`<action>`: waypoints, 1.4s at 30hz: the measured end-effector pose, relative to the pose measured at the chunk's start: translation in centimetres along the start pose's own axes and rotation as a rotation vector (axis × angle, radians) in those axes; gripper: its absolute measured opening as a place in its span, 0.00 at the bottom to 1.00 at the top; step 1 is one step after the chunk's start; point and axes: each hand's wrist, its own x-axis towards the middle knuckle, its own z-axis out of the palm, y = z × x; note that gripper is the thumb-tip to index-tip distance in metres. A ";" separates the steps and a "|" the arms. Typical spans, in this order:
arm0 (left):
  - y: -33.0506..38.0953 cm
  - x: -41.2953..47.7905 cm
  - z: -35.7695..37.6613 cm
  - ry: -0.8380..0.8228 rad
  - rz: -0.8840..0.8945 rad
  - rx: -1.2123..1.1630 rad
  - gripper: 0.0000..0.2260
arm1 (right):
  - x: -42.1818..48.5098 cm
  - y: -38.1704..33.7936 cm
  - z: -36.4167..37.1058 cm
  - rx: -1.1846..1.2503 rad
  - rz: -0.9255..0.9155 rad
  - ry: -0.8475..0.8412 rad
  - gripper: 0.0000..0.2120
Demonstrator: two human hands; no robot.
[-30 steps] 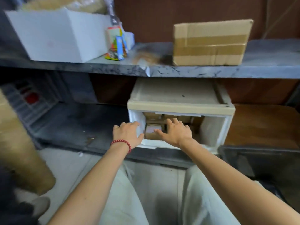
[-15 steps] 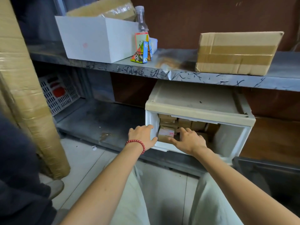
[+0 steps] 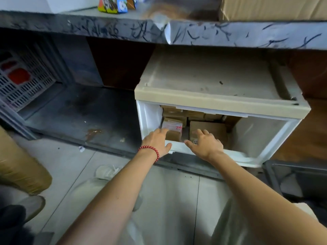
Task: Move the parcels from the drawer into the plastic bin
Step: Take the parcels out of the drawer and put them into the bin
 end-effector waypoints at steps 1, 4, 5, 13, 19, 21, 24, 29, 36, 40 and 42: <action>-0.2 1.0 0.5 -0.016 0.005 -0.001 0.27 | 0.9 0.2 0.6 0.015 -0.007 0.001 0.28; -1.1 3.7 1.9 -0.040 0.047 0.131 0.27 | 3.5 0.9 2.3 -0.016 -0.009 -0.018 0.29; -1.4 4.4 2.4 -0.040 0.079 0.211 0.27 | 4.3 1.1 2.7 -0.045 -0.007 -0.014 0.30; -1.1 10.7 5.7 -0.002 0.080 0.262 0.36 | 9.7 1.7 6.2 -0.081 -0.006 0.000 0.41; -1.6 12.9 6.7 -0.090 -0.159 -0.055 0.50 | 12.4 0.9 8.5 0.009 0.048 -0.122 0.35; -1.8 13.4 6.9 -0.126 -0.199 -0.124 0.51 | 12.8 0.8 8.8 0.101 0.088 -0.139 0.35; -2.0 13.5 7.4 -0.100 -0.229 -0.210 0.48 | 12.9 0.7 8.8 0.199 0.122 -0.128 0.35; -1.8 12.1 7.7 -0.018 -0.213 -0.337 0.46 | 11.1 0.8 8.6 0.342 0.069 -0.124 0.30; -0.4 9.3 4.6 0.026 -0.162 -0.401 0.50 | 6.7 0.0 6.1 0.675 -0.015 -0.050 0.28; 0.4 6.7 1.3 0.062 -0.090 -0.459 0.47 | 4.0 0.1 3.6 0.793 -0.079 -0.030 0.29; 0.9 5.1 -0.3 0.066 -0.075 -0.479 0.46 | 2.1 0.3 2.6 0.860 -0.109 -0.034 0.30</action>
